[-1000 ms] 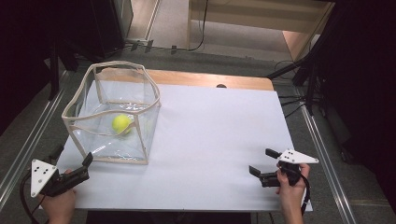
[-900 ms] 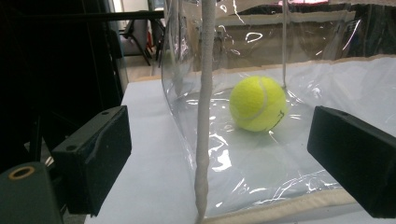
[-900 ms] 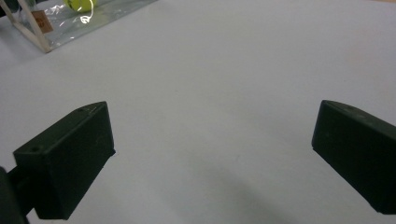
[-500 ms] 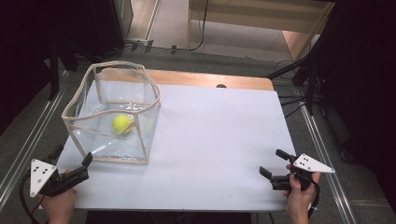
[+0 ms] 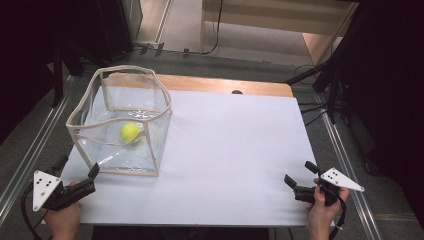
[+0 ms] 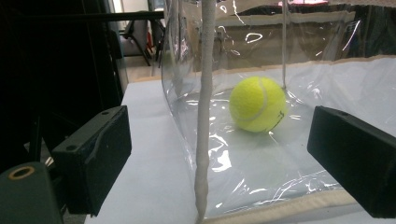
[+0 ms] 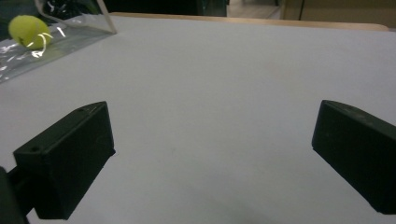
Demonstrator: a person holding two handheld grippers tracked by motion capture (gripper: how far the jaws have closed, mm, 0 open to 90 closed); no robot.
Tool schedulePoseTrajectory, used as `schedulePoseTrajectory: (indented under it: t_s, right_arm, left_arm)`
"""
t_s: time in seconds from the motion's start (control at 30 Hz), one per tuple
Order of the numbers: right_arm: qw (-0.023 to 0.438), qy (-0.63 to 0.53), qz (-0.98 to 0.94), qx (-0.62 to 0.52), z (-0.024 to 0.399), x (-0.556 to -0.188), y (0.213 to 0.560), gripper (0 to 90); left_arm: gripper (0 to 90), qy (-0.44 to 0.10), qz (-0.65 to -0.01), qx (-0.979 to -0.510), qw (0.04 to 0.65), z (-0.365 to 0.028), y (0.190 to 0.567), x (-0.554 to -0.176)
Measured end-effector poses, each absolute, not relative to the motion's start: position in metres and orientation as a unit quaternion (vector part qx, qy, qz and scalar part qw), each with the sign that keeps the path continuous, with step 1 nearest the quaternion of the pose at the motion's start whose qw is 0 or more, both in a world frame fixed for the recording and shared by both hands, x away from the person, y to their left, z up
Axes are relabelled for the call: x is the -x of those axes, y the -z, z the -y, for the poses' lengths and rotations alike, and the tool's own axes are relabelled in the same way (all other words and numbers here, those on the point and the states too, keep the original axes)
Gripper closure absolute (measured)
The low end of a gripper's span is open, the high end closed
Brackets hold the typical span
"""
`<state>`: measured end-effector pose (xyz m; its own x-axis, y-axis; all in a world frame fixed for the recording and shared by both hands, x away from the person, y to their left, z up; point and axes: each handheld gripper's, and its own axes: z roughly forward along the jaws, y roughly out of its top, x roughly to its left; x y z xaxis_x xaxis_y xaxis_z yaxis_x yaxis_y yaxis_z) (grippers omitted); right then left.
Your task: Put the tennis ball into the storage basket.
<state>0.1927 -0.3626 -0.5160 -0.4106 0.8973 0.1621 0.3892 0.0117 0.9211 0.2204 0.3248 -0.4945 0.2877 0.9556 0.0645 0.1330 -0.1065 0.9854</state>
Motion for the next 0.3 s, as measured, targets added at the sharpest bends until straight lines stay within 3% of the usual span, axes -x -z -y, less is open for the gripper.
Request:
schedulePoseTrajectory:
  t_s: [0.3]
  right_arm:
    - [0.250, -0.494, -0.678, -0.483, 0.3575, -0.1965, 0.5192, 0.0]
  left_arm:
    - [6.8, -0.406, -0.437, -0.622, 0.507, -0.3248, 0.4946, -0.2205]
